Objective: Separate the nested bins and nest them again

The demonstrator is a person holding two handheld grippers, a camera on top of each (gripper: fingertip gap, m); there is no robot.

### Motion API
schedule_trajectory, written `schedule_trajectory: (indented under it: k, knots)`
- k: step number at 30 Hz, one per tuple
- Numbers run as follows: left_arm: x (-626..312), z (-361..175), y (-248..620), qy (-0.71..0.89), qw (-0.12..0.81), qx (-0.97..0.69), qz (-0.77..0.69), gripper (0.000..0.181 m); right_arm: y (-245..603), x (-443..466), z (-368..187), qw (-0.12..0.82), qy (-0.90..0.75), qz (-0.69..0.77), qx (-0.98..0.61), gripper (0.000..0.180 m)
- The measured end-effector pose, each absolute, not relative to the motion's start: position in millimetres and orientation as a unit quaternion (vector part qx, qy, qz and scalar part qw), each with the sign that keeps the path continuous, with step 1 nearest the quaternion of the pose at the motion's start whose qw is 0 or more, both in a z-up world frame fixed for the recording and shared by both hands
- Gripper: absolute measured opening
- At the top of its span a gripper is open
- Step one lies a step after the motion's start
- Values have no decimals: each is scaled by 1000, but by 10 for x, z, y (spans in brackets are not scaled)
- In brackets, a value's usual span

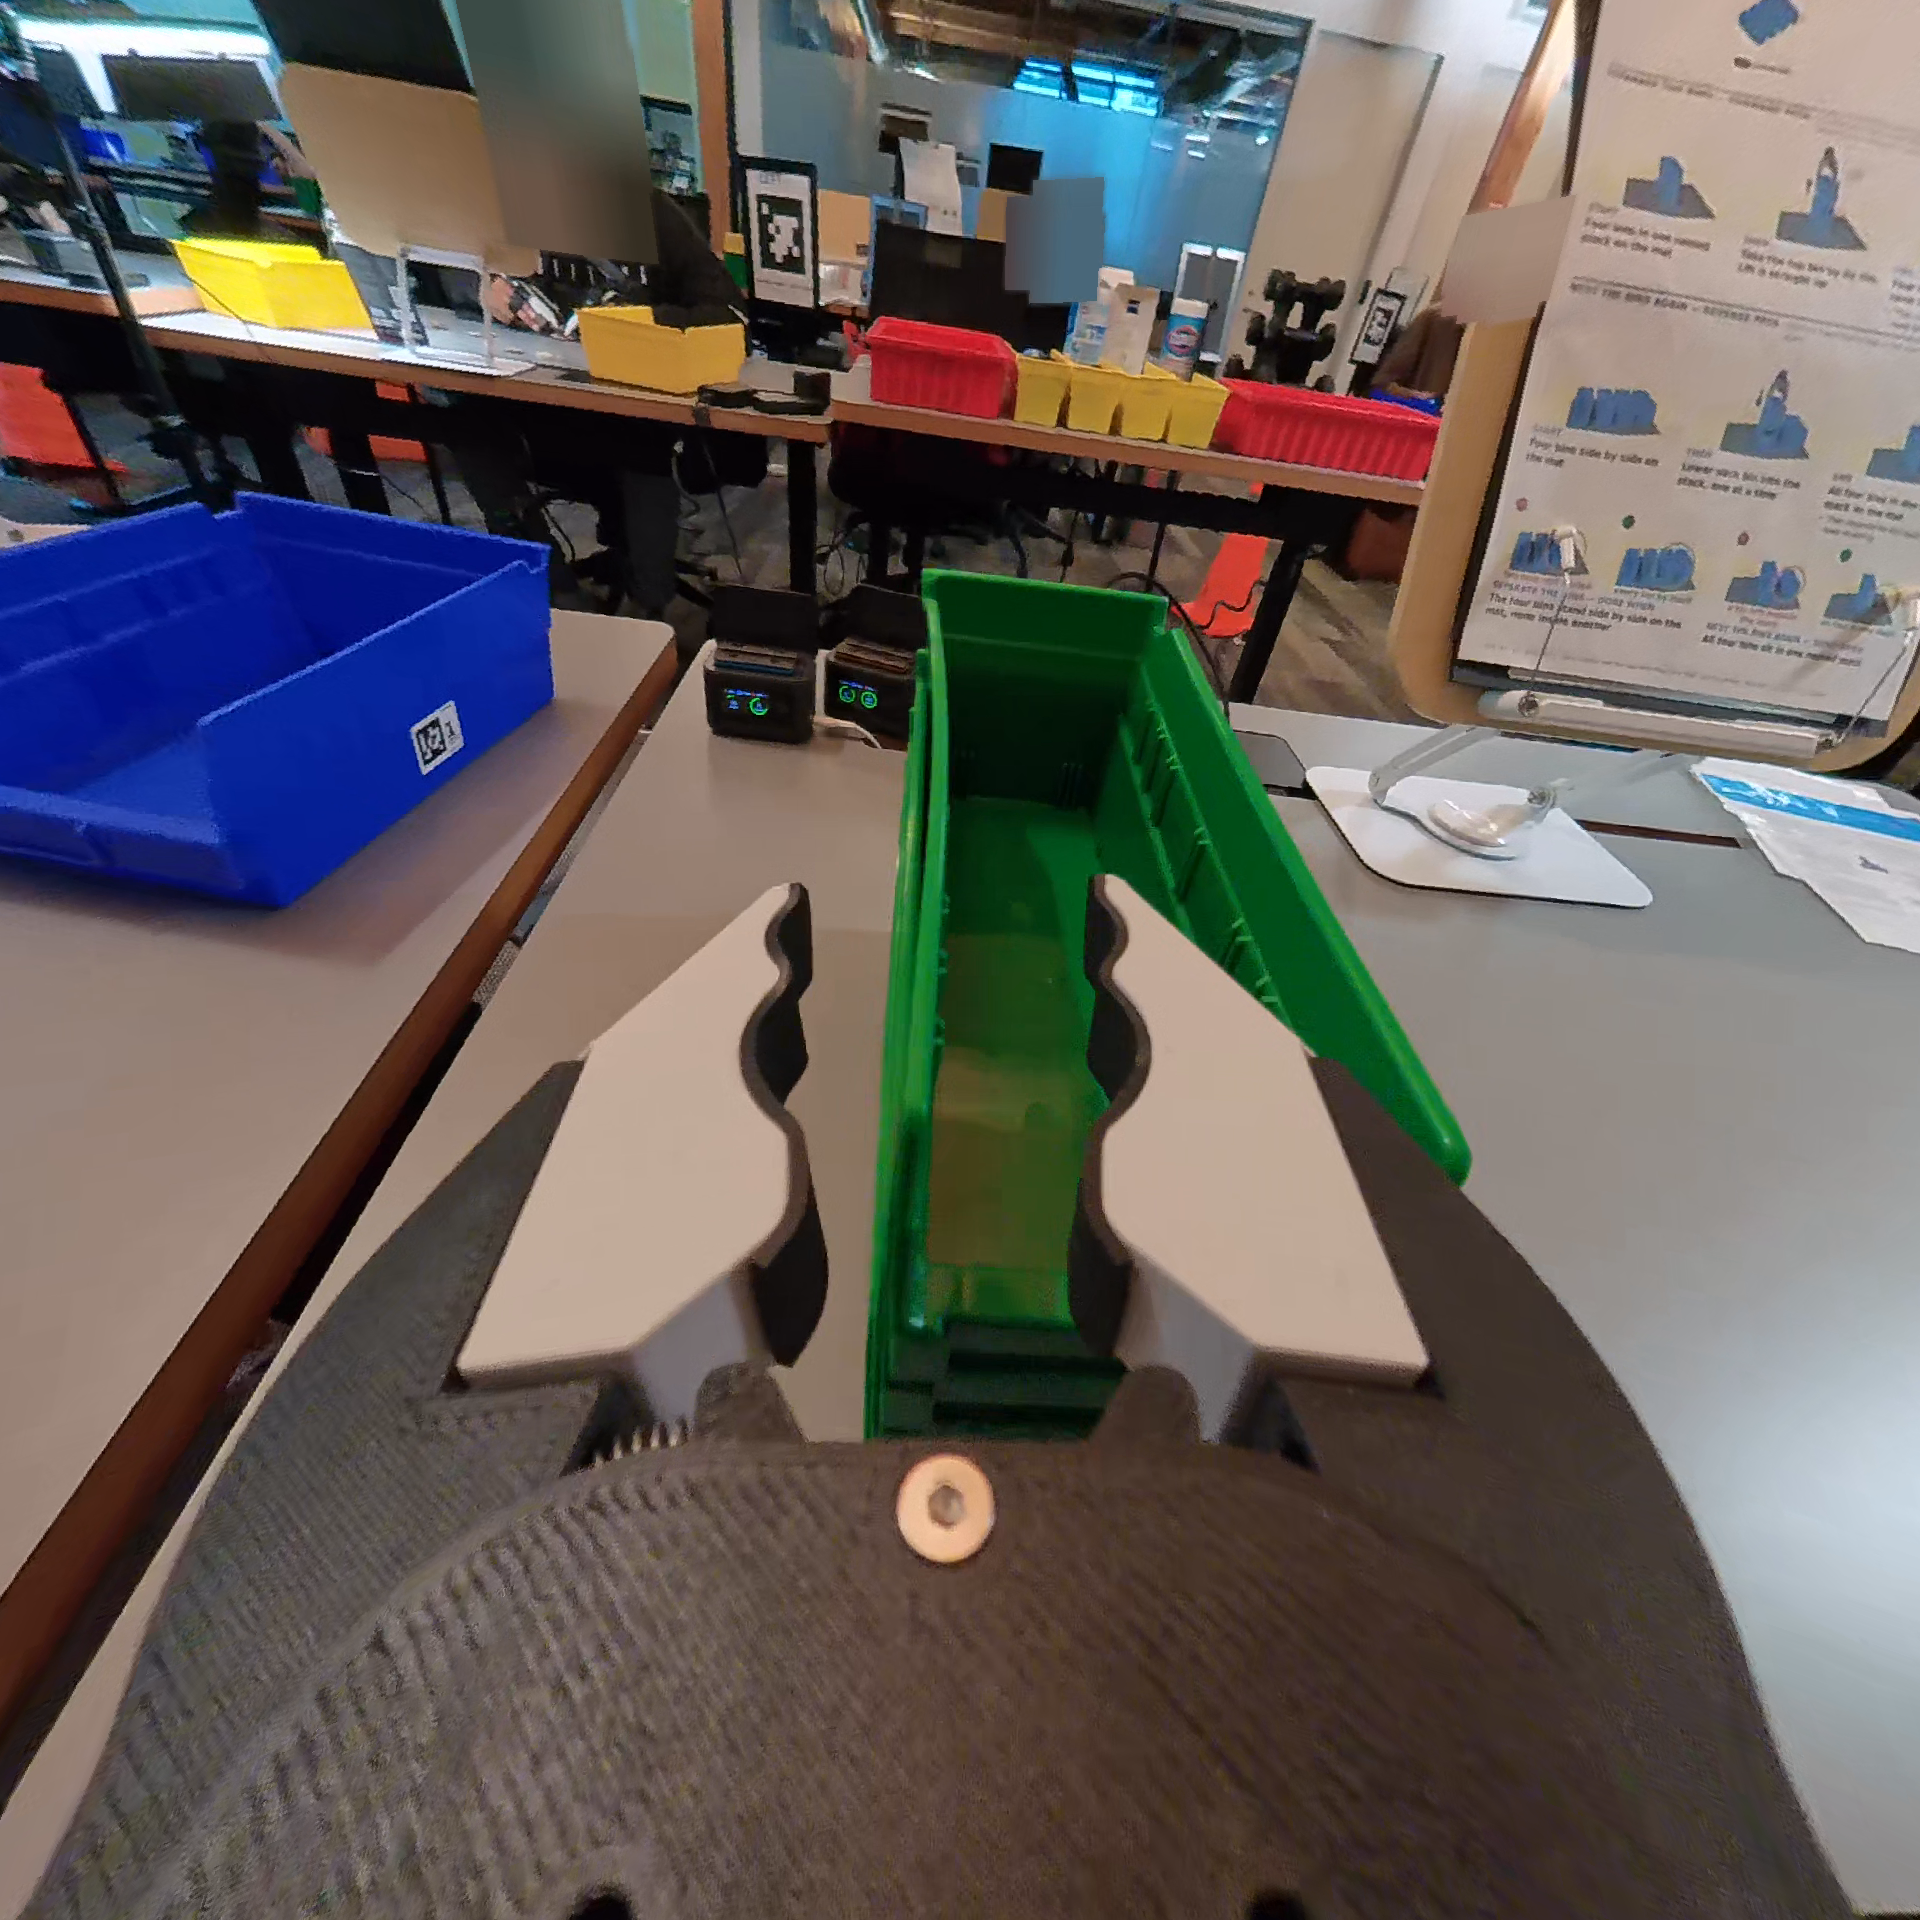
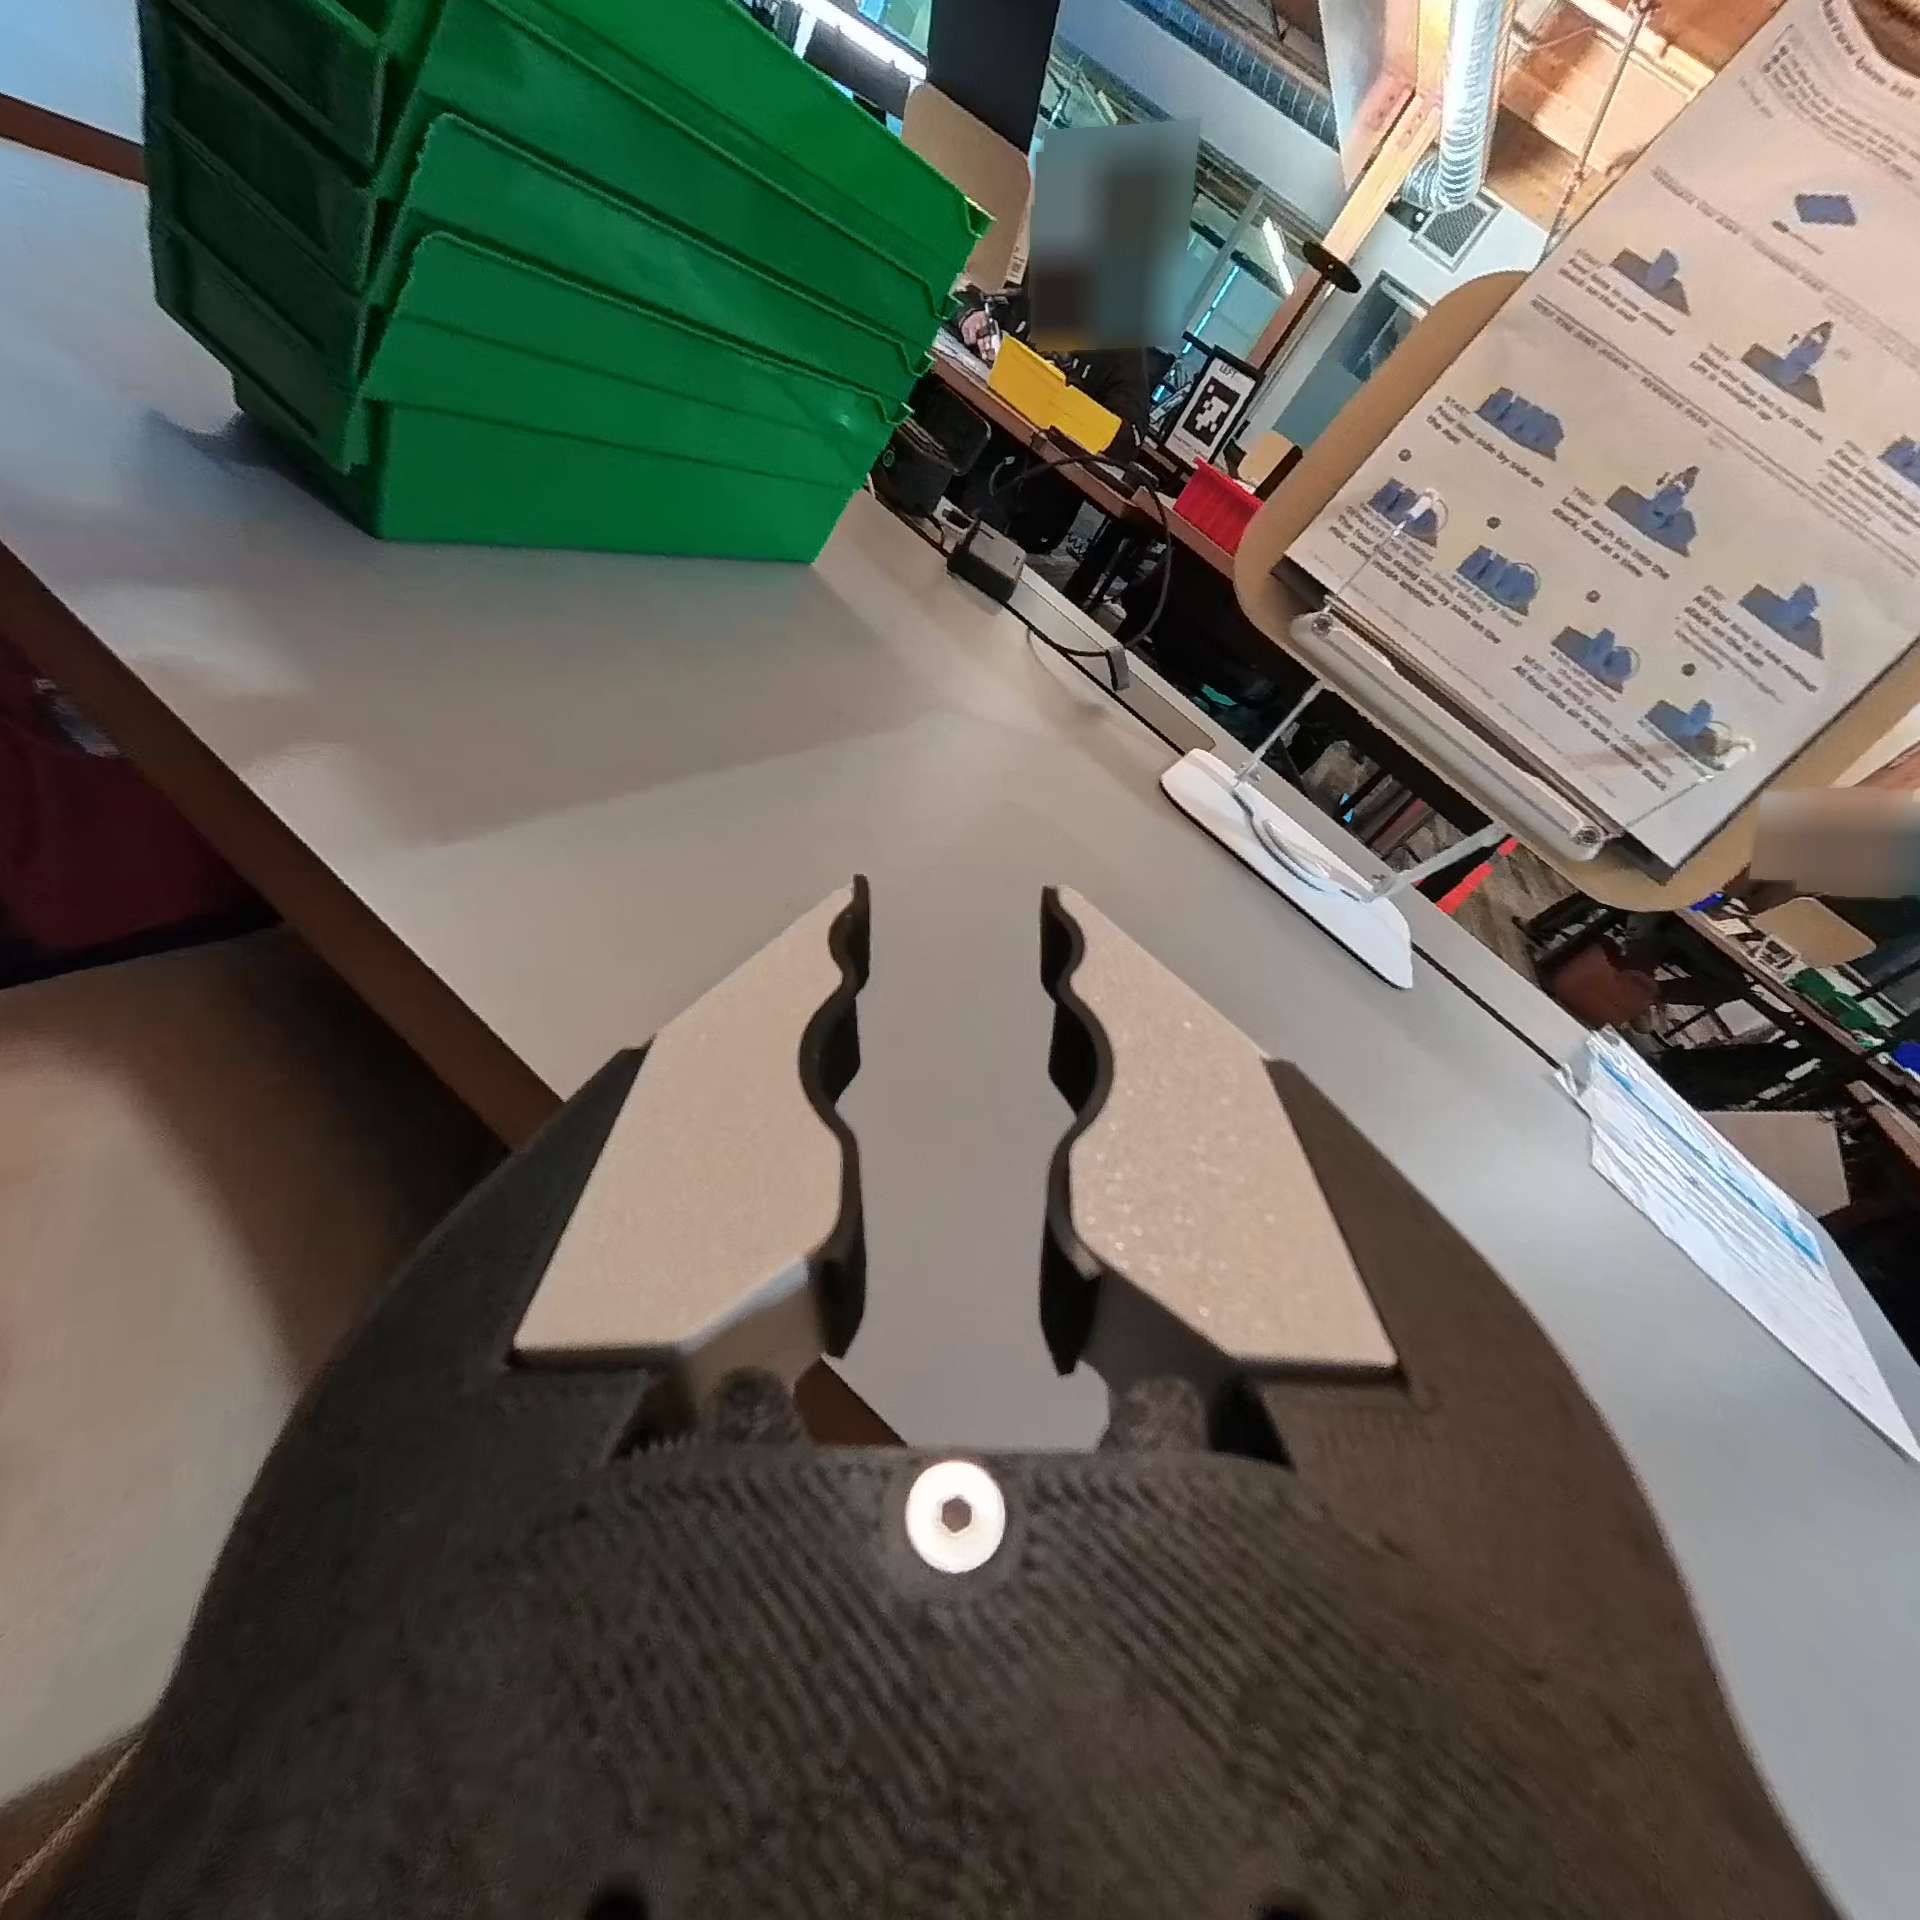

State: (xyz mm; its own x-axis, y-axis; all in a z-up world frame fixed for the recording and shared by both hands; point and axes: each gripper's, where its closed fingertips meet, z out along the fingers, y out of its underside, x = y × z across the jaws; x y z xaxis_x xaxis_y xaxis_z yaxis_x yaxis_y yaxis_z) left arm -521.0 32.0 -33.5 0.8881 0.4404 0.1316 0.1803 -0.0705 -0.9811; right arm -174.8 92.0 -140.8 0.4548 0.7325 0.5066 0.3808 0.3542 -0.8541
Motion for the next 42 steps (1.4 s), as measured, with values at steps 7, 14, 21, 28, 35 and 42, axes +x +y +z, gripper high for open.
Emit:
schedule_trajectory:
  k: [7,14,21,28,35,42]
  knots:
    - [-5281,-346,-18,-224,650,-720,92,19,799,-1934,-1428,643,-528,156,-533,32]
    - [-5147,-362,-166,-189,656,-724,101,0,693,-2093,-1431,636,-545,179,-517,32]
    - [-5003,-655,-47,-185,628,-749,99,40,585,-2214,-1450,629,-563,192,-501,32]
    - [-4976,-751,111,-180,633,-742,133,33,598,-2207,-1451,628,-562,192,-503,32]
    - [-5055,-764,132,-174,631,-737,168,27,597,-2199,-1482,626,-564,187,-505,33]
    - [-5117,-684,188,-177,648,-723,162,24,643,-2137,-1510,627,-561,173,-512,32]
